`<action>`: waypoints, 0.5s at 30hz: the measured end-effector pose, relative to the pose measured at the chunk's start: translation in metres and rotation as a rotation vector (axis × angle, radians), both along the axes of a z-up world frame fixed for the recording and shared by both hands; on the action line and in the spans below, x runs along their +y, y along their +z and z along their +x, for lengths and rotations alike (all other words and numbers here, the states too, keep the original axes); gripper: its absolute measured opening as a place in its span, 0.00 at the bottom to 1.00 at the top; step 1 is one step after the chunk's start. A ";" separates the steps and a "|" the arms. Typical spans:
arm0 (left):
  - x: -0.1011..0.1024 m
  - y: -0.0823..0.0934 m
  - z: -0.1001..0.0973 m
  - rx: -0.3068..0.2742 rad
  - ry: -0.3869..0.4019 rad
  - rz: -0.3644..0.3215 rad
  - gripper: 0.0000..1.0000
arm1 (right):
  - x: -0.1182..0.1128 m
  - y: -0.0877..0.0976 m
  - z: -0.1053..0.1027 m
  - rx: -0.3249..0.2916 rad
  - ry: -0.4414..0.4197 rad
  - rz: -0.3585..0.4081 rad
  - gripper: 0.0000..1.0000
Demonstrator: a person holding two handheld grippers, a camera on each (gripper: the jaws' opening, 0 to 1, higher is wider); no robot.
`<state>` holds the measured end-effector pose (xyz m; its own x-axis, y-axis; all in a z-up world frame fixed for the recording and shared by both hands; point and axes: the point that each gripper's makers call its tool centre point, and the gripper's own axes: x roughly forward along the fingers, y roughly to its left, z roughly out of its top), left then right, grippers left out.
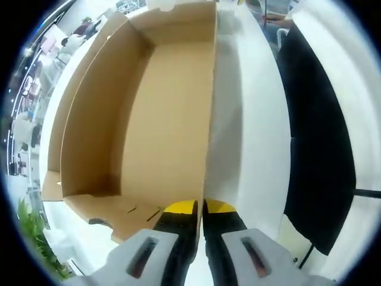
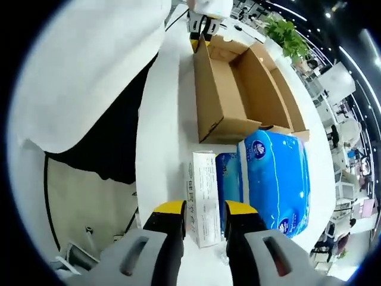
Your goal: Operate the shoe box by opening the lid, removing the specified soft item, and placing it in the target area until the item is outside and the box remains undamaged.
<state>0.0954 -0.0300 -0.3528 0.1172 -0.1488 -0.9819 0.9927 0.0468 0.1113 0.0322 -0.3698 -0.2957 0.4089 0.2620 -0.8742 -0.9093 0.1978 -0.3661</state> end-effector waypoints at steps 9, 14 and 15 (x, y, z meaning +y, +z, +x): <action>0.000 0.000 0.000 -0.003 -0.005 -0.001 0.03 | -0.003 0.033 0.004 -0.029 -0.307 0.184 0.24; 0.000 0.000 0.000 0.009 0.000 0.000 0.03 | -0.003 0.048 0.008 -0.012 -0.475 0.286 0.28; 0.000 0.000 0.000 0.011 -0.001 0.000 0.03 | -0.001 0.055 0.010 -0.018 -0.497 0.315 0.30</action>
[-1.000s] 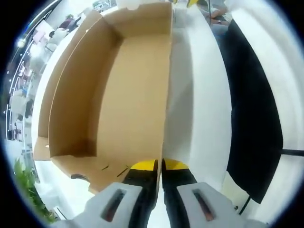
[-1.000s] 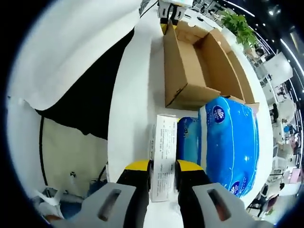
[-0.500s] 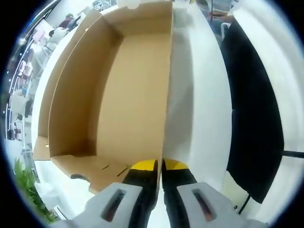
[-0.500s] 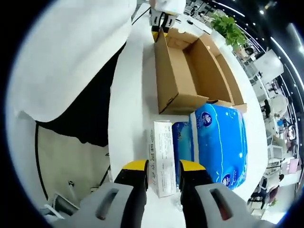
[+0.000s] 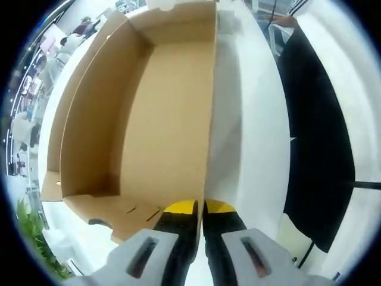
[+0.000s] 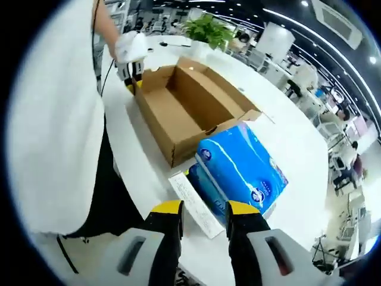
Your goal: Operate the shoe box by opening the lid, removing the specified soft item, and placing it in the target area until the item is outside and the box remains undamaged.
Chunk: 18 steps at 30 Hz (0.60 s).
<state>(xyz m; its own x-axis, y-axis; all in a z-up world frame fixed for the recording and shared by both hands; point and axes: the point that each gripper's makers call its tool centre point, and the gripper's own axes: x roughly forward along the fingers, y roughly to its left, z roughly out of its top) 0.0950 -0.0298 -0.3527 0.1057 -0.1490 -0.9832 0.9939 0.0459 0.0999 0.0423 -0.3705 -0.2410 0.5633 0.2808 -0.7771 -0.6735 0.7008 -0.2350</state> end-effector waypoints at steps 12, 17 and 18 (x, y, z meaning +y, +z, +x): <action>0.000 0.000 0.000 -0.007 -0.009 -0.006 0.03 | 0.054 0.081 0.048 -0.080 -0.237 0.433 0.52; 0.000 0.001 0.000 -0.012 -0.012 -0.011 0.03 | 0.074 0.104 0.063 -0.113 -0.204 0.410 0.41; 0.000 0.000 0.000 -0.011 -0.009 -0.010 0.03 | 0.080 0.120 0.072 -0.171 -0.199 0.398 0.40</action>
